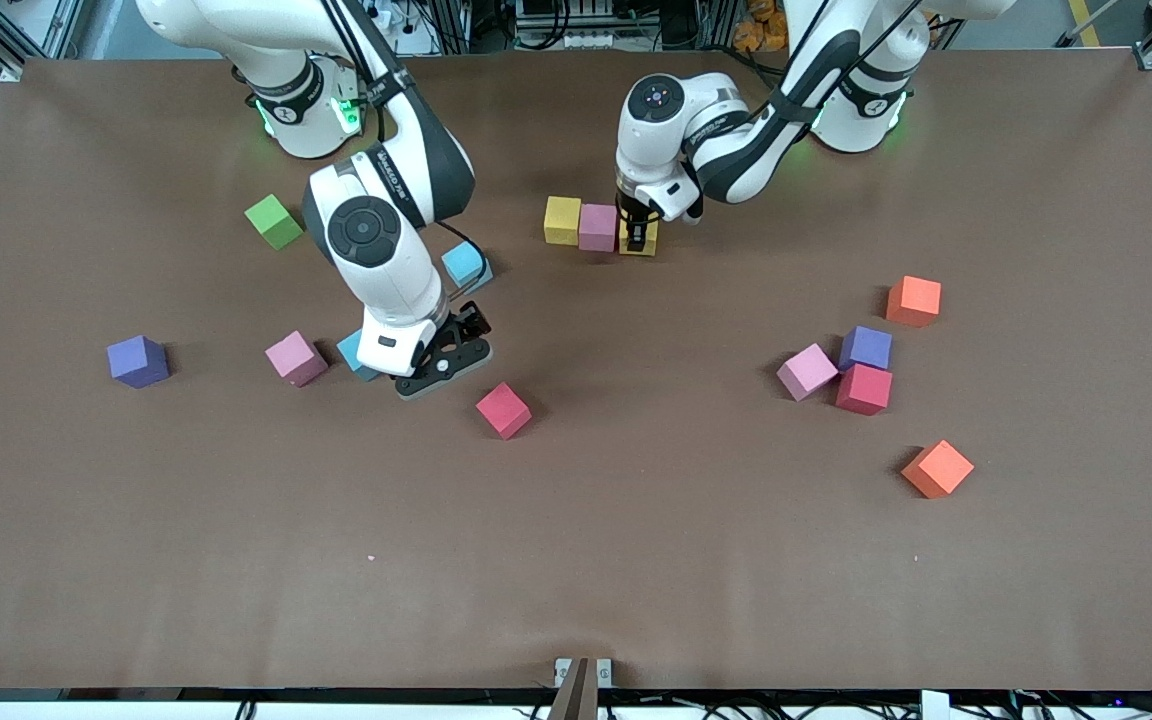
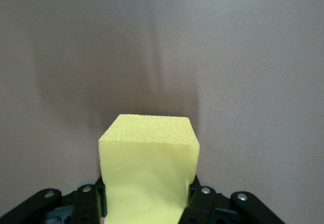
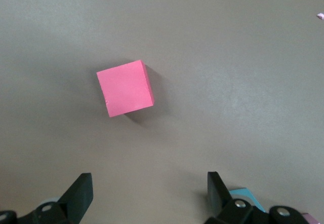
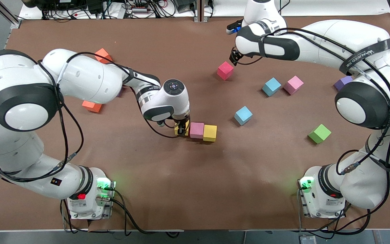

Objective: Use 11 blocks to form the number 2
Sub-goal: 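Place the second yellow cube beside the lavender cube with the left gripper, then reach the left gripper to another lavender cube while the right gripper withdraws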

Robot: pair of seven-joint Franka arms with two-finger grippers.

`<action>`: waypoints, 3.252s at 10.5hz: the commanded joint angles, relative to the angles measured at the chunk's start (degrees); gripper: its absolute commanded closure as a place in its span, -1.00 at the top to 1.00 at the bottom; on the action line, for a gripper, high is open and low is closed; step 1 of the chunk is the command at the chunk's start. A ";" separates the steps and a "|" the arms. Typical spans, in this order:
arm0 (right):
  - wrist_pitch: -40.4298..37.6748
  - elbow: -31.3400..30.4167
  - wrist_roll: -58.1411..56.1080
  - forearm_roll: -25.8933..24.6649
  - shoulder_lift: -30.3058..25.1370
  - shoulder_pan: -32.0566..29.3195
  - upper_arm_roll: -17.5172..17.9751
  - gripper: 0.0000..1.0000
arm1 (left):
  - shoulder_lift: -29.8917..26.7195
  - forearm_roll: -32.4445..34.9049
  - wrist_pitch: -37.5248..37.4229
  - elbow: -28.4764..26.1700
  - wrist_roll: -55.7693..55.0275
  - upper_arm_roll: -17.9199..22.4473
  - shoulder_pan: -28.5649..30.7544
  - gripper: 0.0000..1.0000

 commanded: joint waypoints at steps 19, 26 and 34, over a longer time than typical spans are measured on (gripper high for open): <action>-2.64 0.82 0.86 0.64 -1.02 -0.05 0.13 1.00 | -10.12 2.81 -9.29 3.37 14.24 -11.82 11.09 1.00; -9.40 6.26 1.30 0.72 -4.62 2.05 0.40 1.00 | -6.60 -1.23 -11.05 9.08 53.45 -12.17 20.96 1.00; -12.04 7.84 4.64 0.72 -6.83 3.29 0.22 1.00 | -8.79 -1.59 -21.69 8.30 121.17 -12.08 35.62 1.00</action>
